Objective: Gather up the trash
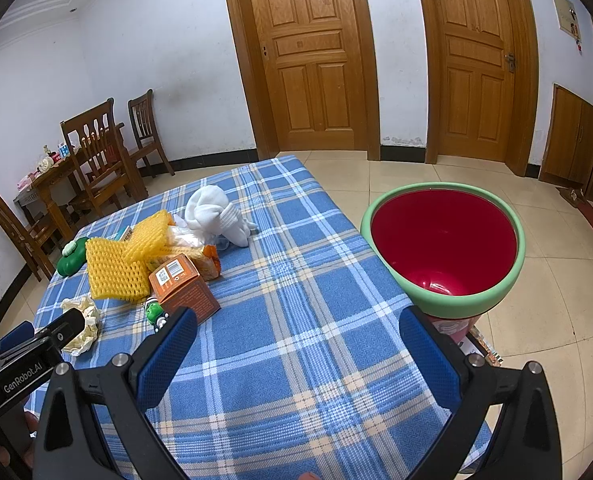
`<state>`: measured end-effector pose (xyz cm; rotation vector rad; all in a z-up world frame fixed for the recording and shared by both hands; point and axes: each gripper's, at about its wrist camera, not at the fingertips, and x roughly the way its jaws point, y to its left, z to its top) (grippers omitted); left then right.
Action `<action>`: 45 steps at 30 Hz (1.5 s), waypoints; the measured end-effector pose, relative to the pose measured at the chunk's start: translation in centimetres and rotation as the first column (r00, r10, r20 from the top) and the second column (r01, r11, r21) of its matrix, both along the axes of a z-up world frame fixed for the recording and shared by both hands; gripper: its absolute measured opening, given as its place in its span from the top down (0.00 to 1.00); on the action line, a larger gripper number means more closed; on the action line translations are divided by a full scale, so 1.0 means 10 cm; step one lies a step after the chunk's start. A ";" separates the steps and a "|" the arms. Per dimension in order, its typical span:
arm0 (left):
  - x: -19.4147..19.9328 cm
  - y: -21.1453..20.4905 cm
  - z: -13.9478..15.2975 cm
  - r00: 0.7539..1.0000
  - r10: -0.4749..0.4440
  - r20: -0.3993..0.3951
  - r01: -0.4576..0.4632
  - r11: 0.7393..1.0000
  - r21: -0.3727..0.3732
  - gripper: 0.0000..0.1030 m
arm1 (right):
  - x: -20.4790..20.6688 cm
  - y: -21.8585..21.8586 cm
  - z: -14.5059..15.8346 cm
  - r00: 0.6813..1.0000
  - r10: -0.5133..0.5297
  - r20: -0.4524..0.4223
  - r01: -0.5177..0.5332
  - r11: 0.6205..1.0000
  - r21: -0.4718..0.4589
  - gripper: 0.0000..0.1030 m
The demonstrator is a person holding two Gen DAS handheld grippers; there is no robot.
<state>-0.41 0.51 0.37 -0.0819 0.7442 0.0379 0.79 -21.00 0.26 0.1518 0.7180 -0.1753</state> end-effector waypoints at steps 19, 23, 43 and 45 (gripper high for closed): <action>0.05 0.01 -0.01 1.000 0.002 -0.019 -0.002 1.000 0.007 0.02 | 0.01 -0.01 0.00 1.000 0.000 -0.007 0.000 1.000 0.002 0.00; 0.13 0.03 -0.03 1.000 0.007 -0.030 -0.006 1.000 0.013 0.02 | 0.05 0.04 -0.04 1.000 0.000 -0.012 0.000 1.000 0.000 0.00; 0.82 0.11 -0.08 0.997 -0.002 -0.082 0.003 1.000 0.004 0.02 | 0.57 -0.06 -0.01 0.997 0.056 -0.044 -0.054 0.997 0.049 0.00; 0.89 0.11 -0.10 0.996 -0.012 -0.086 0.012 1.000 0.001 0.02 | 0.63 -0.07 -0.02 0.997 0.064 -0.049 -0.061 0.996 0.059 0.00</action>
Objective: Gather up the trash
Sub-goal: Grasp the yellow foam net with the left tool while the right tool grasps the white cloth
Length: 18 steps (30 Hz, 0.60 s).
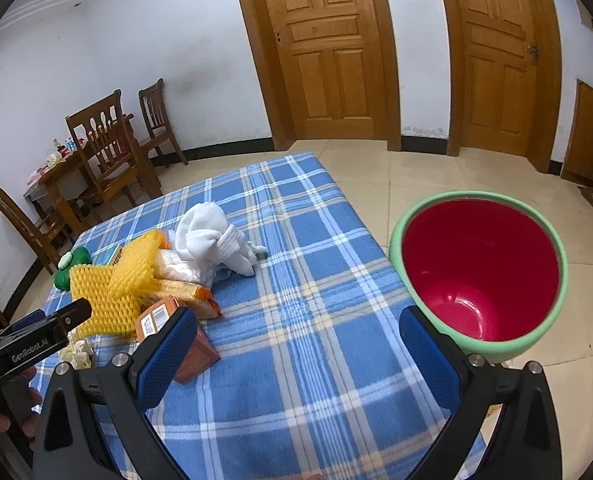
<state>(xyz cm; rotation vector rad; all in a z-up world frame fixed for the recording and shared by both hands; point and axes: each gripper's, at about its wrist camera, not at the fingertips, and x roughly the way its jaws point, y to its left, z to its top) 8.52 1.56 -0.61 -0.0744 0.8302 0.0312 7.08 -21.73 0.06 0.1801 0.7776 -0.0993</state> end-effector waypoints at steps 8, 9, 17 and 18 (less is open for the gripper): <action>0.14 -0.02 -0.07 0.999 -0.026 -0.028 0.025 0.999 -0.038 0.17 | 0.21 -0.01 -0.06 1.000 0.024 -0.010 -0.024 1.000 0.021 0.00; 0.14 -0.03 -0.08 0.999 -0.031 -0.028 0.030 0.998 -0.047 0.18 | 0.24 -0.02 -0.07 0.999 0.029 -0.012 -0.029 0.999 0.028 0.00; 0.13 -0.07 -0.11 0.993 -0.107 -0.041 0.101 0.987 -0.123 0.59 | 0.38 0.08 -0.14 0.997 0.059 -0.057 -0.059 0.998 -0.002 0.00; 0.13 -0.07 -0.12 0.993 -0.113 -0.046 0.106 0.985 -0.137 0.63 | 0.39 0.10 -0.14 0.996 0.062 -0.063 -0.063 0.998 -0.005 0.00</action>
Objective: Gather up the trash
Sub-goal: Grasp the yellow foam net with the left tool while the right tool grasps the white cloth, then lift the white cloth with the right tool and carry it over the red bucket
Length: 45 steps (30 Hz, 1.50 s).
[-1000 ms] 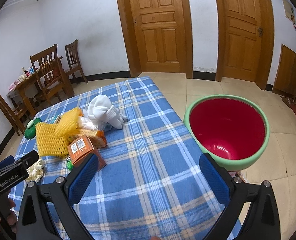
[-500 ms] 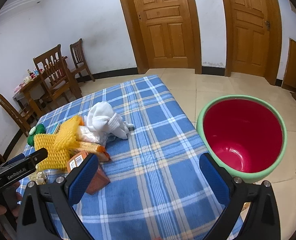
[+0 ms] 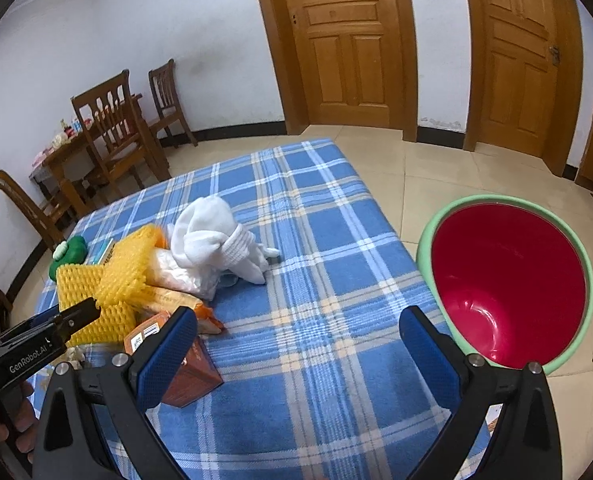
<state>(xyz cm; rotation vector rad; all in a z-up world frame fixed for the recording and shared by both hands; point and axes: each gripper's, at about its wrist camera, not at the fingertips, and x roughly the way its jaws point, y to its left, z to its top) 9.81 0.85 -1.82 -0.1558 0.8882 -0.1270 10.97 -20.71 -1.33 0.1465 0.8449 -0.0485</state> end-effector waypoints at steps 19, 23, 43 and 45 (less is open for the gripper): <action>-0.02 0.38 0.37 0.994 0.032 0.106 -0.027 0.998 -0.055 0.88 | 0.22 0.20 0.07 1.000 0.018 -0.004 -0.018 1.000 0.010 0.00; 0.05 0.50 0.32 0.993 0.053 0.105 -0.048 0.998 -0.048 0.88 | 0.33 0.25 0.05 1.000 0.017 -0.007 -0.017 1.000 0.013 0.00; 0.35 0.61 0.11 0.997 0.013 0.071 -0.010 0.999 -0.053 0.88 | 0.81 0.40 -0.22 0.998 0.007 -0.070 -0.003 0.999 0.054 0.57; 0.35 0.60 0.11 0.997 0.013 0.070 -0.010 0.998 -0.054 0.88 | 0.81 0.41 -0.25 0.996 0.015 -0.082 -0.010 0.997 0.071 0.69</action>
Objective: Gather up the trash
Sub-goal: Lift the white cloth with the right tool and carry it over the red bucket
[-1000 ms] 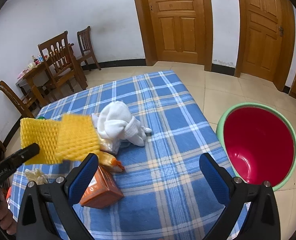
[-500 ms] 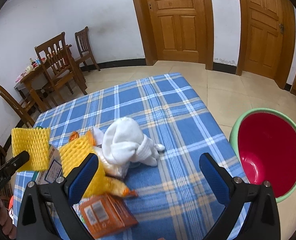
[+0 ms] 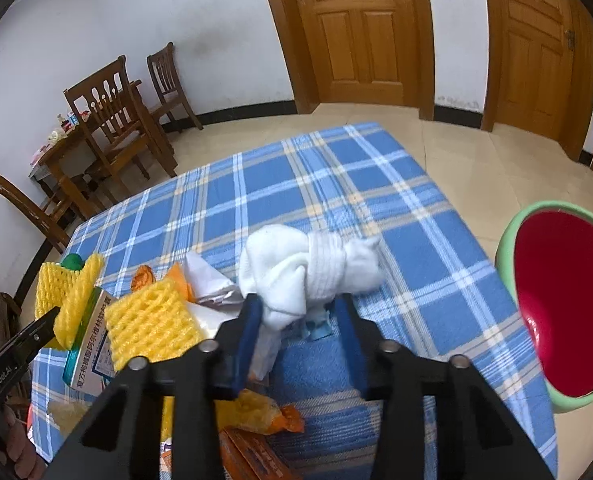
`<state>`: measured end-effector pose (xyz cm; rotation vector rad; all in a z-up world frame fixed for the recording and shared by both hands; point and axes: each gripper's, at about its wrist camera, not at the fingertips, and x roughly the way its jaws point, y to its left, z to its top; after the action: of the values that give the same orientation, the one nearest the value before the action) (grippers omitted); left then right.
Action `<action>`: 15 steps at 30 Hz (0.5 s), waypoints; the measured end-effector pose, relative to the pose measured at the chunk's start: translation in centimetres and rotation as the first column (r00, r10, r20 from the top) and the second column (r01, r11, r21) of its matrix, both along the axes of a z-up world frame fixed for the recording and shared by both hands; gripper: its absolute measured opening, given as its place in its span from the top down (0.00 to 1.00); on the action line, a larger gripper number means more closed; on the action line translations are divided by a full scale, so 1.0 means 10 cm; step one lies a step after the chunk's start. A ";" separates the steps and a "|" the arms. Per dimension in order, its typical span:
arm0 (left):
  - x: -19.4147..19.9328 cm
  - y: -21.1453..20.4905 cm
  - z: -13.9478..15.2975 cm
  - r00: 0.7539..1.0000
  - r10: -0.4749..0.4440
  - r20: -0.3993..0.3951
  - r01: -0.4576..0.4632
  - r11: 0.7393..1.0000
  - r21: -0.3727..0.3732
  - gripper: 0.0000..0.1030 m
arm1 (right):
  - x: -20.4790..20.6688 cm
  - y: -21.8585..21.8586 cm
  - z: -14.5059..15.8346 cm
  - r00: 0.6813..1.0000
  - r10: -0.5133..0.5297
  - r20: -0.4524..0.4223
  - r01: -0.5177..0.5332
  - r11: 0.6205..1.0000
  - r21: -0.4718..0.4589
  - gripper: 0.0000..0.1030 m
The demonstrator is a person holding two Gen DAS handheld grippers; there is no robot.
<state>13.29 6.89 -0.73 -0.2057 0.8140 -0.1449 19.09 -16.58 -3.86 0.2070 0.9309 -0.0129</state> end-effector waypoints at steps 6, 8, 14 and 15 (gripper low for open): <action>-0.05 -0.03 0.03 1.000 0.009 0.004 -0.009 1.000 0.005 0.88 | -0.05 0.03 0.01 1.000 0.029 0.001 -0.029 1.000 0.013 0.87; -0.09 -0.05 0.06 1.000 0.010 0.005 -0.010 1.000 0.004 0.88 | -0.08 0.03 0.04 0.999 0.033 0.008 -0.033 0.999 0.015 0.89; -0.21 -0.10 0.17 1.000 0.009 0.022 -0.009 1.000 0.004 0.88 | -0.21 0.02 0.18 0.998 0.049 0.046 -0.049 0.999 -0.002 0.90; -0.24 -0.12 0.20 1.000 0.006 0.026 -0.006 1.000 0.005 0.88 | -0.24 0.02 0.21 0.997 0.052 0.054 -0.052 0.999 -0.007 0.90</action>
<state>10.93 5.67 1.27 -0.2009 0.7874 -0.1393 16.68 -16.35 -1.78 0.1772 0.8818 0.0384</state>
